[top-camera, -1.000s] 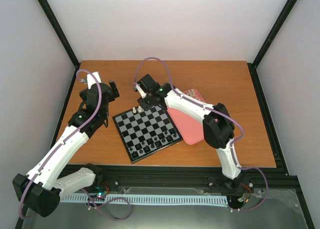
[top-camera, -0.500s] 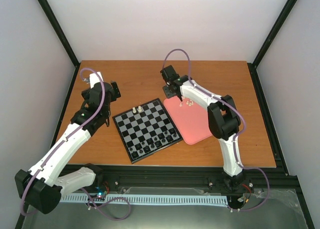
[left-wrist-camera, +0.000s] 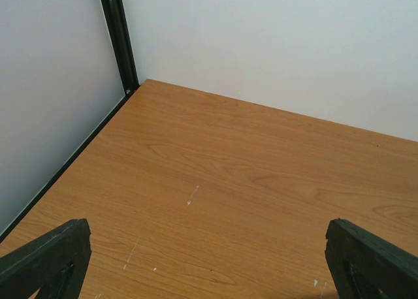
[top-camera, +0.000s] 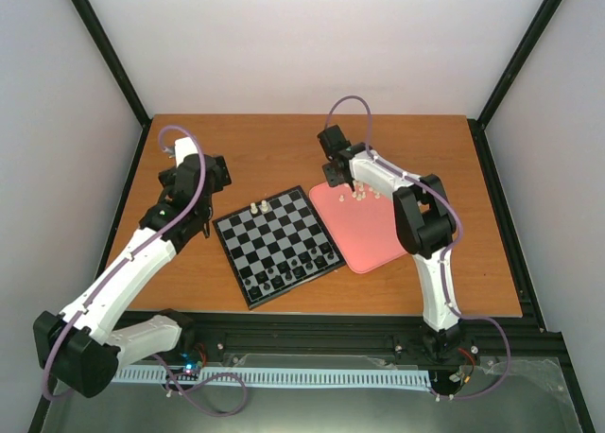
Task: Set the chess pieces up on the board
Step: Pick up the chess piece from the storage box.
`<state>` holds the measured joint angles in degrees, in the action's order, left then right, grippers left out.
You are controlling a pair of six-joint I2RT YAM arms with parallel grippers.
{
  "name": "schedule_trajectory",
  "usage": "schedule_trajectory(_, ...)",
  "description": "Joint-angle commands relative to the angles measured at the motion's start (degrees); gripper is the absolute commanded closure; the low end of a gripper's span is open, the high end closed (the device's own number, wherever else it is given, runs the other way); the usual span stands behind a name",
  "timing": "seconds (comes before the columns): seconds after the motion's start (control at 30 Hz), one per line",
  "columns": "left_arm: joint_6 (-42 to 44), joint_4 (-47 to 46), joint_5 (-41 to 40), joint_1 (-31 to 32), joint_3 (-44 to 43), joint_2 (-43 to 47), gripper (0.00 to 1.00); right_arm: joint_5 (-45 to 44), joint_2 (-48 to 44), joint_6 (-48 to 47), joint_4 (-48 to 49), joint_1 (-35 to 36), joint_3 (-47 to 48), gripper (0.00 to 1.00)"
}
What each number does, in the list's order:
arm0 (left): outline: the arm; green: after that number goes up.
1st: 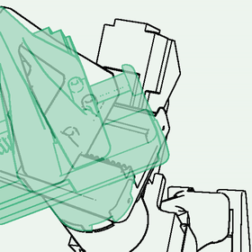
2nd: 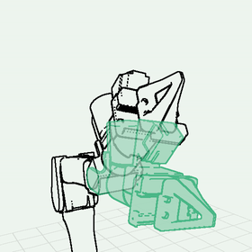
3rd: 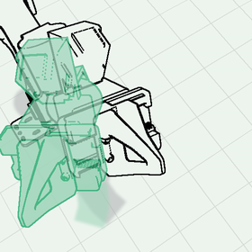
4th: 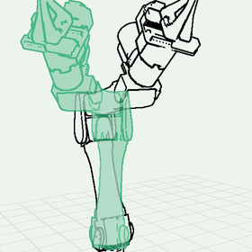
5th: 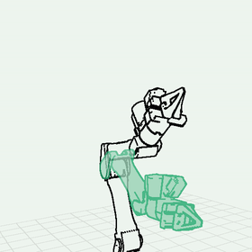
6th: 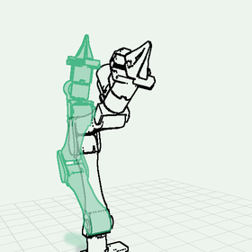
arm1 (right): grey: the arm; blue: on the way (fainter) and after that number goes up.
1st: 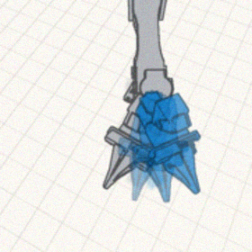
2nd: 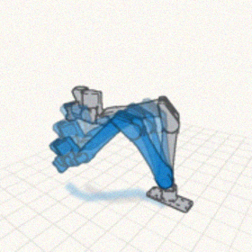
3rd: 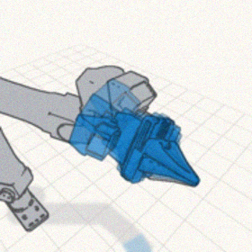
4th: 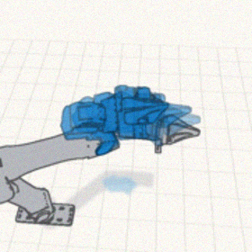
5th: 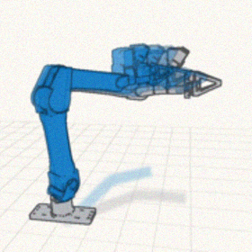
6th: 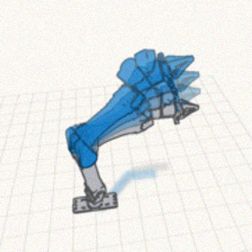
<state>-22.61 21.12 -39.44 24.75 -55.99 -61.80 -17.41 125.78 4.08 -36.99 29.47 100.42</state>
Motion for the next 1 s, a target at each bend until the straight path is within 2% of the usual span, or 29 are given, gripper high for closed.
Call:
schedule_trajectory(0.0, -0.6, -0.7, -0.6, -0.4, -2.1, -0.2, 0.0, 0.0, 0.6, 0.8, 1.1, -1.0, -0.3, 0.53)
schedule_trajectory(0.2, -0.5, -0.9, -0.8, -0.4, -2.1, -0.5, 0.0, 0.6, 1.6, 1.0, 0.8, -1.7, 0.0, 0.59)
schedule_trajectory(0.63, -0.6, -1.0, -0.5, -0.4, -2.3, -1.3, 0.0, 1.1, 2.6, 1.6, 0.6, -2.2, -1.0, 0.6)
schedule_trajectory(0.77, -0.7, -0.9, -0.6, -0.4, -2.2, -1.2, 0.0, 1.1, 2.8, 1.6, 0.4, -2.3, -0.9, 0.73)
schedule_trajectory(0.97, -0.8, -1.0, -0.2, -0.4, -2.4, -1.3, 0.0, 0.0, 2.8, 1.9, 0.1, -2.5, -1.0, 0.75)
